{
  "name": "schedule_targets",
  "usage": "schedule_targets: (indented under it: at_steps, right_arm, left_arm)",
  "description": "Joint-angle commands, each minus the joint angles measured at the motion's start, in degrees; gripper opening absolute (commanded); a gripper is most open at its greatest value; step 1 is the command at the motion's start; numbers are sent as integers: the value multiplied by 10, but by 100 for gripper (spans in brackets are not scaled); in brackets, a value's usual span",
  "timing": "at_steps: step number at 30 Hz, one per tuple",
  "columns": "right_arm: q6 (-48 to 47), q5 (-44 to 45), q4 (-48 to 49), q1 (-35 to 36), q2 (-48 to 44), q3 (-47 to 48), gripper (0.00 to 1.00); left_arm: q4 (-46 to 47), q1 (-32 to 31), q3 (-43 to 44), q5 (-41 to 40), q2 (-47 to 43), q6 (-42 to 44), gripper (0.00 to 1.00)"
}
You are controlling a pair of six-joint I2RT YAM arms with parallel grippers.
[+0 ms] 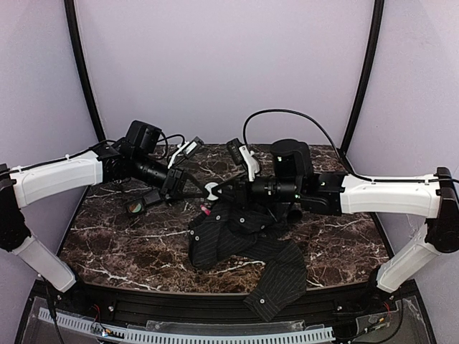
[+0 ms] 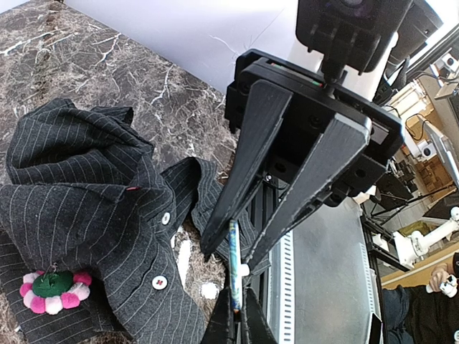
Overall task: Remove the brooch from the garment
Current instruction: Close the brooch securely.
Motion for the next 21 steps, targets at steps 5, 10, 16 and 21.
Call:
schedule_targets:
  at_steps: [5,10,16,21]
  right_arm:
    - [-11,-38,27,-13,-20,-7,39]
    - [-8,-78,53,-14,-35,-14,59]
    - [-10,40,32,-16,-71,-27,72]
    - [-11,173,10,-27,-116,-58,90]
  left_arm:
    - [-64,-4,15,-39,-5,20,1]
    - [-81,-3,24,-79,8,22,1]
    - [-84,28,18,-234,-1,11,1]
    - [-118,67,30,-425,22,-1,1]
